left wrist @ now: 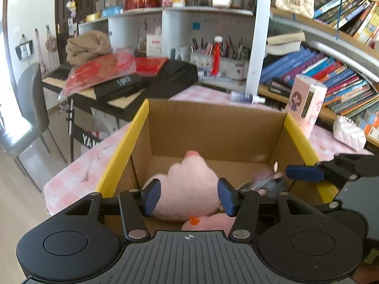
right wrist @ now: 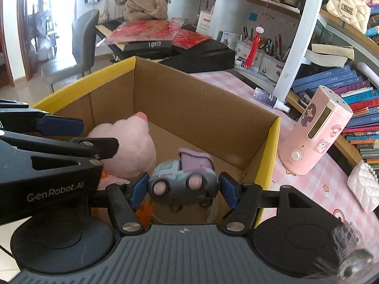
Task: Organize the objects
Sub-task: 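Lower and release the pom from the left tool while the right tool releases the truck into the box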
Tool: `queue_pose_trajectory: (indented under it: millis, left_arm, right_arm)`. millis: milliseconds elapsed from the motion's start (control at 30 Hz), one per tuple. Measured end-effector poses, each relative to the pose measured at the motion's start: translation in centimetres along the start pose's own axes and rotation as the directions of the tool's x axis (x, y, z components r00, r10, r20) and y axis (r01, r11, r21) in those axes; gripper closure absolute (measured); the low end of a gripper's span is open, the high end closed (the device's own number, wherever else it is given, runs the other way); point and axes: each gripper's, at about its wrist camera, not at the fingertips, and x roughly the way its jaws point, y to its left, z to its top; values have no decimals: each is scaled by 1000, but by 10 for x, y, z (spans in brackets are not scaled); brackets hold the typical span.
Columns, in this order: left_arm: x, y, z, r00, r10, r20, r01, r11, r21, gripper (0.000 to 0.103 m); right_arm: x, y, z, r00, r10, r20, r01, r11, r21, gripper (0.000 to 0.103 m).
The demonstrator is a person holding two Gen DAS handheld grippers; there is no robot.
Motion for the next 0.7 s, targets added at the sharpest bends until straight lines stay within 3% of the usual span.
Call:
queue_pose_trajectory:
  millis: [100, 200, 400, 700]
  left_arm:
    - [-9, -1, 1, 999, -13, 33, 12, 1000, 16, 35]
    - [-19, 0, 2, 998, -20, 58, 18, 1000, 24, 35]
    - [-43, 9, 2, 992, -45, 116, 44, 999, 5, 28]
    - [-71, 21, -10, 984, -106, 146, 106, 994, 8, 27]
  right_arm:
    - [-5, 2, -1, 1000, -16, 12, 16, 1000, 10, 36]
    - [-13, 2, -1, 999, -24, 29, 23, 999, 37, 31]
    - [-38, 5, -6, 995, -75, 68, 70, 995, 75, 31]
    - [-87, 13, -23, 978, -173, 116, 154, 976, 151, 29]
